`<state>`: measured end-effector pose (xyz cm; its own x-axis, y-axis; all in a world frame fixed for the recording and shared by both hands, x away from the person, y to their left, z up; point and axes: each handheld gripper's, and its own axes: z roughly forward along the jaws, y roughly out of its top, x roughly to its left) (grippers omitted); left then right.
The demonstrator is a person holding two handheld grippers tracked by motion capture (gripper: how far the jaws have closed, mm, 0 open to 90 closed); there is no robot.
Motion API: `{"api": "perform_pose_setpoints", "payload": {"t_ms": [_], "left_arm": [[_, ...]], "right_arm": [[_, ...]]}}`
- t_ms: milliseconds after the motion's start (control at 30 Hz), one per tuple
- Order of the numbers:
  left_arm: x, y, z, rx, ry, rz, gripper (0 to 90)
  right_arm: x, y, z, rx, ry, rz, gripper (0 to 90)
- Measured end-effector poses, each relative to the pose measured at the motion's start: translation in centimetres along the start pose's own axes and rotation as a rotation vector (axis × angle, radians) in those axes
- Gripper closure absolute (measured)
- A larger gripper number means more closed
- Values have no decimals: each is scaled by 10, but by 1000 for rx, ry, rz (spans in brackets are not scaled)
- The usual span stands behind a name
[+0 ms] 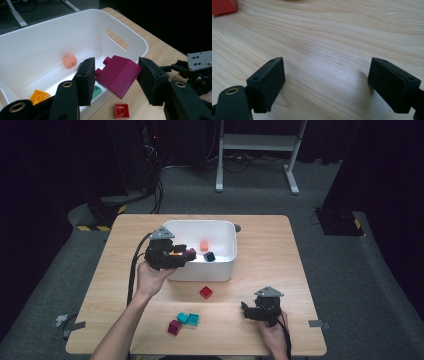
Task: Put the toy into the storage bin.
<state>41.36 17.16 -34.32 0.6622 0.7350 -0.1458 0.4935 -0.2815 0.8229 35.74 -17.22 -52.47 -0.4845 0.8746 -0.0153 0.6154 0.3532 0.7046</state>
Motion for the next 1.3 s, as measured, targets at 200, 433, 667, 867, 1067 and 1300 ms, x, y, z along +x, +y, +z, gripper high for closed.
{"api": "perform_pose_setpoints", "payload": {"t_ms": [200, 433, 667, 867, 1067, 1300], "left_arm": [[11, 5, 5, 2, 25, -26, 492], [22, 8, 20, -8, 57, -59, 492], [27, 9, 35, 4, 81, -77, 492], [31, 9, 47, 19, 90, -89, 491], [32, 8, 56, 33, 98, -100, 490], [37, 7, 64, 62, 107, -119, 476]], "right_arm": [[0, 0, 0, 0, 0, 0, 139], [0, 0, 0, 0, 0, 0, 139], [0, 0, 0, 0, 0, 0, 139], [0, 0, 0, 0, 0, 0, 139], [0, 0, 0, -1, 0, 1, 139], [0, 0, 0, 0, 0, 0, 139]]}}
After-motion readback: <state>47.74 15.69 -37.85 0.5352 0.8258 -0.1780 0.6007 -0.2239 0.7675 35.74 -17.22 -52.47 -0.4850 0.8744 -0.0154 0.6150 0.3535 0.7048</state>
